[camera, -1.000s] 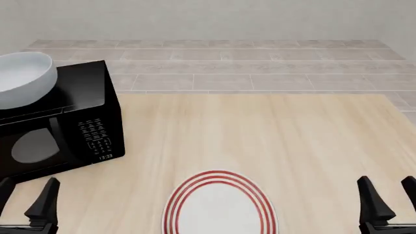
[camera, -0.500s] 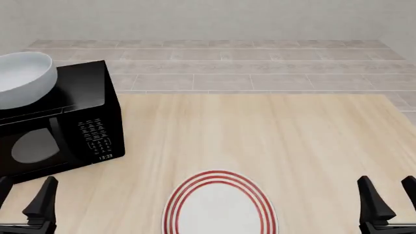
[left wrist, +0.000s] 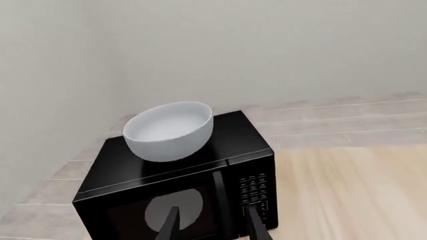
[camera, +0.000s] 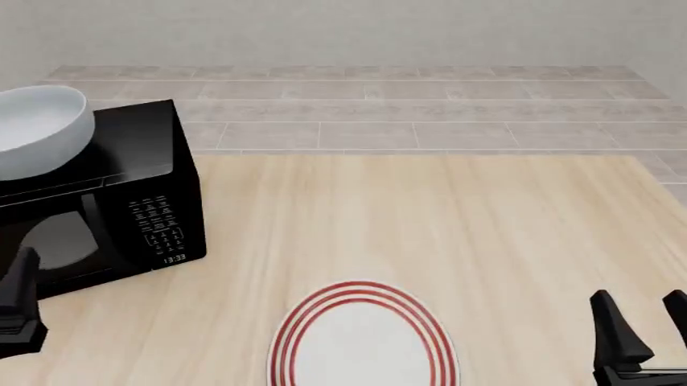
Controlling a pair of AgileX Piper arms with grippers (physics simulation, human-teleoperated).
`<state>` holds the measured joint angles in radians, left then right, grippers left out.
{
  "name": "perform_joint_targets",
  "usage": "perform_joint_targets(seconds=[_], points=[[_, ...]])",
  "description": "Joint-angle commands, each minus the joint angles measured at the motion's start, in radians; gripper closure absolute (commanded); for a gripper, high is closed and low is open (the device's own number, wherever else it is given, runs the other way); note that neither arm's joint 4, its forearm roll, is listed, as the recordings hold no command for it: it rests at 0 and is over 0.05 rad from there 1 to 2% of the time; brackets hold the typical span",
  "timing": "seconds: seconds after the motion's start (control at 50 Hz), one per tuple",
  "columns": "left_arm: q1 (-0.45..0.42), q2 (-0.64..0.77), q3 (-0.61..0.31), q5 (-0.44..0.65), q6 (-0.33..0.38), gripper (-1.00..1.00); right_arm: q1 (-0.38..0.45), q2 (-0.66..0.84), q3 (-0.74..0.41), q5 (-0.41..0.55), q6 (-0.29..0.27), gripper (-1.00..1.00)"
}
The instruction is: Pick up the white bowl and put it on the plate.
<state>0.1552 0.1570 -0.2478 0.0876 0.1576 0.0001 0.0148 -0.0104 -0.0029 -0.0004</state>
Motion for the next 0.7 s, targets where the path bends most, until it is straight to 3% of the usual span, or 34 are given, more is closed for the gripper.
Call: perform_joint_targets(seconds=[0.02,0.26,0.4,0.42,0.56,0.62,0.66,0.7], points=[[0.040,0.082,-0.110,0.021,0.175,-1.00,0.000,-0.003,0.002,0.000,0.000,-1.00],[0.035,0.131,-0.265,0.155,0.302,-1.00,0.000,-0.003,0.002,0.000,0.000,-1.00],[0.043,0.205,-0.348,0.200,0.421,-1.00,0.000,-0.003,0.002,0.000,0.000,-1.00],[0.020,0.212,-0.349,0.226,0.476,-1.00,0.000,-0.003,0.002,0.000,0.000,-1.00],[0.023,0.279,-0.380,0.292,0.571,-1.00,0.000,-0.003,0.002,0.000,0.000,-1.00],[0.020,0.297,-0.439,0.341,0.594,-1.00,0.000,-0.003,0.002,0.000,0.000,-1.00],[0.021,0.304,-0.450,0.340,0.668,-1.00,0.000,-0.003,0.002,0.000,0.000,-1.00],[0.024,0.326,-0.483,0.362,0.678,-1.00,0.000,-0.003,0.002,0.000,0.000,-1.00]])
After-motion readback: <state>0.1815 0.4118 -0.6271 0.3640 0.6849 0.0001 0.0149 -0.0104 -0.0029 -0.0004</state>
